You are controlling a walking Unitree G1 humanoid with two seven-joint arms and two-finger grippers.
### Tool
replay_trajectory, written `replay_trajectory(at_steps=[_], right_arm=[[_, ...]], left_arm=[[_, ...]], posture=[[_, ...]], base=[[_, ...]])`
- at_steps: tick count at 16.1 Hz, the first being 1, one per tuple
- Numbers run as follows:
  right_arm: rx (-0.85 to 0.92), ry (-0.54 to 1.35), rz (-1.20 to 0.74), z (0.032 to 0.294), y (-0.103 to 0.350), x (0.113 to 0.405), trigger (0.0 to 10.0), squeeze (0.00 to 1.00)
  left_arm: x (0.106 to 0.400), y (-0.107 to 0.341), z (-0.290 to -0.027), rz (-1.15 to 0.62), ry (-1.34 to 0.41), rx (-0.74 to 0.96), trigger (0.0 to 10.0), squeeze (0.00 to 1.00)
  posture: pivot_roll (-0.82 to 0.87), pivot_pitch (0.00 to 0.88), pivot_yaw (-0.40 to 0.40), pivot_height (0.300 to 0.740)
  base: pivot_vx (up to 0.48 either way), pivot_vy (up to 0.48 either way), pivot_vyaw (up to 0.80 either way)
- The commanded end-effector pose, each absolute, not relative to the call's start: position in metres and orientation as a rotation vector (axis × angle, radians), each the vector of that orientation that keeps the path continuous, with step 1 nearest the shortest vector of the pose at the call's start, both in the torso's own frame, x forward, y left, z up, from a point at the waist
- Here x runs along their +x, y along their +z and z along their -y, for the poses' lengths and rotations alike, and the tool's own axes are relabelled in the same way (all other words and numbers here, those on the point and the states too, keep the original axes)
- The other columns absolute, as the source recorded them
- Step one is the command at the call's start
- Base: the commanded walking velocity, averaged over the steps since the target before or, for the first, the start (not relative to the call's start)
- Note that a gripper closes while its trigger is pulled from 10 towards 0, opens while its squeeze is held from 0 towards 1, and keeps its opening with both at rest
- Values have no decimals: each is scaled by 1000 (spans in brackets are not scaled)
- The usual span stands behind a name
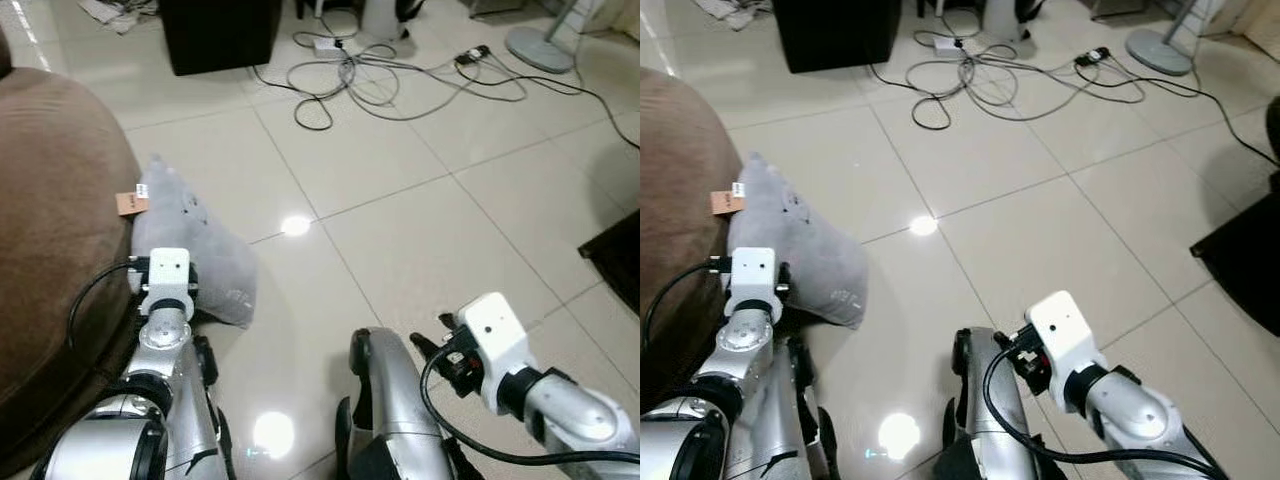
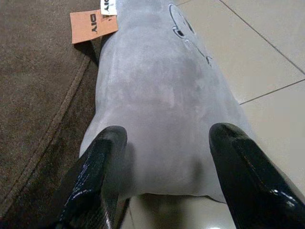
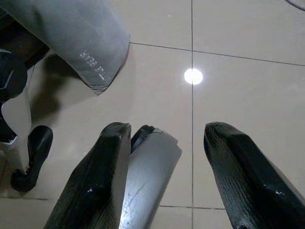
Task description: Move the pillow to the sofa from floor
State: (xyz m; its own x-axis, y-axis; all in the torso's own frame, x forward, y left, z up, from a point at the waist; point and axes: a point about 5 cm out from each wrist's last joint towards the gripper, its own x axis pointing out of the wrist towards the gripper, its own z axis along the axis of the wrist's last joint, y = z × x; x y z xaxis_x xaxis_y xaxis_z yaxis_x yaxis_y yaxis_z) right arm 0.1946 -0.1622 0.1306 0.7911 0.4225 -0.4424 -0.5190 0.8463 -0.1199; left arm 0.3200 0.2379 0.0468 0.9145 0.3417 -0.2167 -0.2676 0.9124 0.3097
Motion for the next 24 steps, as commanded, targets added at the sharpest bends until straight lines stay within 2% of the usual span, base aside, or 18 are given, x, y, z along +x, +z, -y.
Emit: replay_trajectory(at_steps=[1,4,6,8,10,11,12,14,18,21,24], right_arm=[[-247,524,-417,165,135,192,10000,0],[-275,633,-402,157,143,183,10000,0],[-289,678,-428,153,140,177,10000,0],[-293,676,-436,154,139,177,10000,0],[-295,642,-454,159,131,182,10000,0],[-290,629,-454,160,130,184,10000,0],[-263,578,-447,163,126,189,10000,0],[-214,518,-452,166,120,192,10000,0],[-212,450,-487,171,94,193,10000,0],[-195,443,-464,169,88,196,10000,0],[-185,436,-461,169,80,195,10000,0]], left_arm=[[317,42,-238,-303,331,298,10000,0],[319,50,-247,-257,382,359,10000,0],[315,47,-253,-294,412,440,10000,0],[311,44,-259,-321,442,426,10000,0],[306,36,-259,-350,416,255,10000,0],[307,36,-256,-339,389,228,10000,0],[310,37,-242,-287,276,163,10000,0],[310,35,-222,-232,167,74,10000,0],[288,25,-180,-109,-16,162,10000,0],[284,32,-159,-15,-59,161,10000,0],[284,38,-150,20,-77,171,10000,0]], posture=[[-252,198,-170,510],[-275,183,-184,510],[-275,182,-188,510],[-260,184,-192,510],[-223,177,-171,510],[-218,177,-168,510],[-177,185,-143,510],[-144,185,-118,510],[-93,165,-85,510],[-84,157,-69,510],[-70,155,-48,510]], base=[[0,0,0],[0,0,0],[0,0,0],[0,0,0],[0,0,0],[0,0,0],[0,0,0],[0,0,0],[0,0,139],[359,0,800],[401,0,800]])
